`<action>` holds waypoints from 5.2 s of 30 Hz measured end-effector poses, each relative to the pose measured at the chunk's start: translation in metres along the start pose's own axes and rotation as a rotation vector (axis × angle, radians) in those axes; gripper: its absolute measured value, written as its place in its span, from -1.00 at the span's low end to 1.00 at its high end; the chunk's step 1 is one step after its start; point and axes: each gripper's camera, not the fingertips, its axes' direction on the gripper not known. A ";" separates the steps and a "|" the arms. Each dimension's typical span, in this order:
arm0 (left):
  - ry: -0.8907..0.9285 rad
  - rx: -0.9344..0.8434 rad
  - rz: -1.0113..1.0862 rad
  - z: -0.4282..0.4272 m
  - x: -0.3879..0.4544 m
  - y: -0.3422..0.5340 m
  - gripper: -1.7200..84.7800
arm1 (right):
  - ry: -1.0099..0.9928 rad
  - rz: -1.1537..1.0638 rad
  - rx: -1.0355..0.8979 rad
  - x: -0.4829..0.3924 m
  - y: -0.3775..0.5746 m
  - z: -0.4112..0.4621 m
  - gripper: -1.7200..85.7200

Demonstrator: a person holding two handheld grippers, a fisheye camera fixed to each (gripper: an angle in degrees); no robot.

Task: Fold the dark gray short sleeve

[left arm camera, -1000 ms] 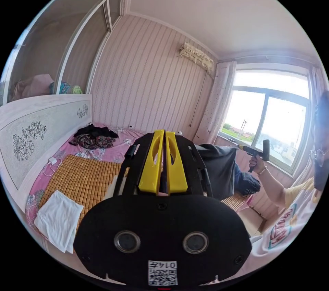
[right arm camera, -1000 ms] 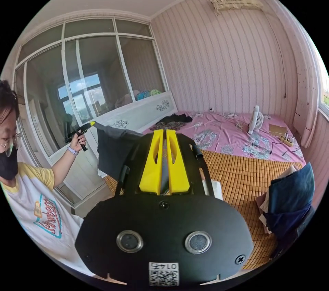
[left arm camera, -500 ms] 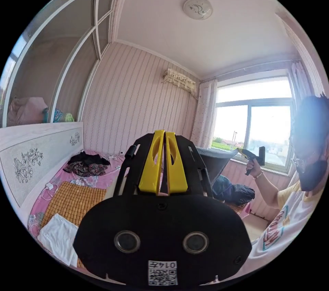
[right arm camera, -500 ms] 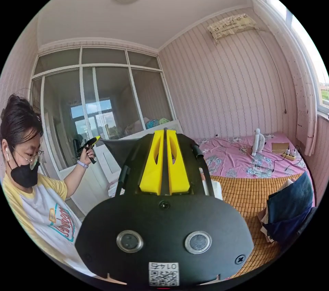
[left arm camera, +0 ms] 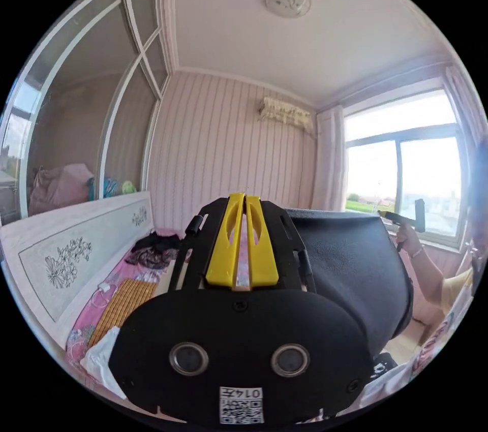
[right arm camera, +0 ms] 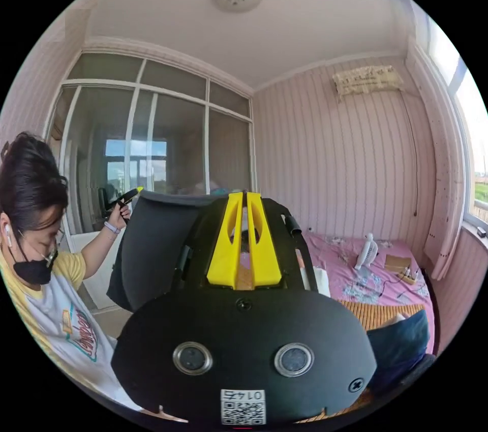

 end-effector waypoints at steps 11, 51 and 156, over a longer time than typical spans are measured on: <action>-0.016 -0.063 -0.138 0.118 -0.041 -0.007 -0.98 | 0.063 0.192 -0.135 0.083 0.003 0.146 -0.97; 0.105 -1.205 -0.212 0.327 -0.224 0.404 -0.98 | 0.079 0.604 -1.013 0.220 0.381 0.289 -0.95; 0.080 -1.208 -0.043 0.294 -0.275 0.459 -0.90 | 0.198 0.531 -1.236 0.149 0.400 0.372 -0.90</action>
